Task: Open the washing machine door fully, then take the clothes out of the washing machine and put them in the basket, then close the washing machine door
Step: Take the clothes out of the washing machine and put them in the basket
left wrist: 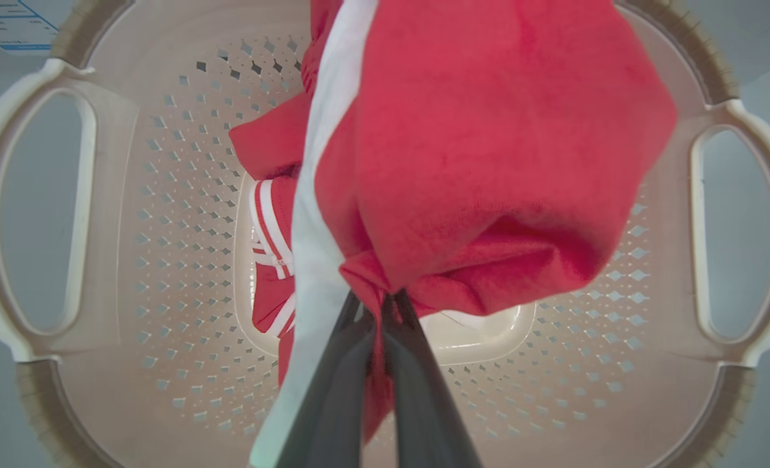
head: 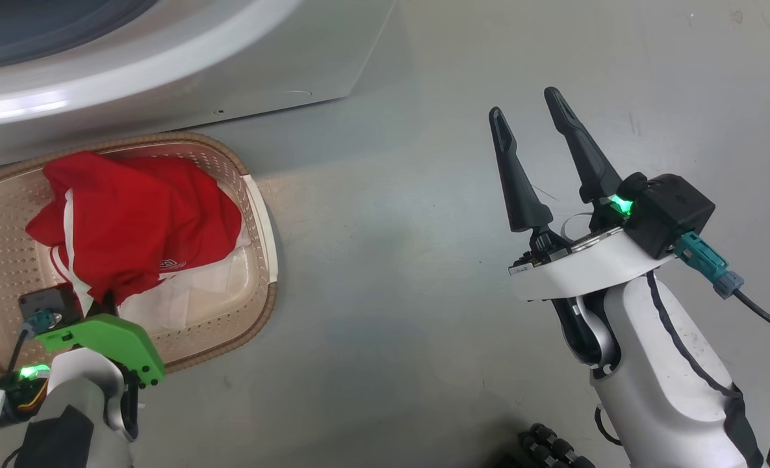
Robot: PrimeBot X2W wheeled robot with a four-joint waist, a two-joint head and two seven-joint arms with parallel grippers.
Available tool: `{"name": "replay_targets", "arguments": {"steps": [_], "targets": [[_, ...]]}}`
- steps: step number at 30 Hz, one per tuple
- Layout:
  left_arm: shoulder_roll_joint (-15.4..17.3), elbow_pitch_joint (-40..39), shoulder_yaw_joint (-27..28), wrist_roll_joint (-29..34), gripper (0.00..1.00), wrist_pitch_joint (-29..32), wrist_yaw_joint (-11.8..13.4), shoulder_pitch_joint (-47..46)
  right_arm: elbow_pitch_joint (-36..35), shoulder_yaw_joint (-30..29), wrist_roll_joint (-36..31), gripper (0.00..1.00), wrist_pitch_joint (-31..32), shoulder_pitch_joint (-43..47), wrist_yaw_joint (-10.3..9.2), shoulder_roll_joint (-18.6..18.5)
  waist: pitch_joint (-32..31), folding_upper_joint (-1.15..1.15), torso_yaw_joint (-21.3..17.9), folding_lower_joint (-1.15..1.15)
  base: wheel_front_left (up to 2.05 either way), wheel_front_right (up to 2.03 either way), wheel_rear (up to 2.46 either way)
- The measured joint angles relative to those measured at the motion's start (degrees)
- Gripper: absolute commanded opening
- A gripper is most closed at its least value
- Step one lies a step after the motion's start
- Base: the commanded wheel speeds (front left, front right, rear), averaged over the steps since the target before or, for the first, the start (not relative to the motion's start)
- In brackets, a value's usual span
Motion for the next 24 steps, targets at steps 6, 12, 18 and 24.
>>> {"name": "replay_targets", "arguments": {"steps": [6,12,18,24], "targets": [[-0.22,2.5,-0.15,-0.25,0.93,-1.12,-0.94,-2.33,0.81,-0.24,0.0,1.0,0.0,-0.24,0.0,0.0,-0.58,0.0,0.45,0.0,0.0,0.0,0.0],[-0.49,4.48,-0.52,-0.43,1.0,-3.1,-2.19,-2.7,1.81,-0.69,-0.13,1.0,0.0,-0.25,0.0,-0.01,-2.39,0.0,1.13,0.0,0.0,0.0,0.0],[-0.99,4.99,-1.77,-0.37,1.0,-6.79,-3.45,-2.64,3.07,-2.26,-1.01,1.0,0.0,-0.2,0.0,-0.01,-5.09,0.0,2.1,0.0,0.0,0.0,0.0],[-1.68,4.81,-1.97,-0.37,1.0,-8.54,-4.23,-2.31,4.68,-4.36,-2.64,1.0,0.0,0.99,0.0,-0.03,-8.42,0.0,3.69,0.0,0.0,0.0,0.0]]}}
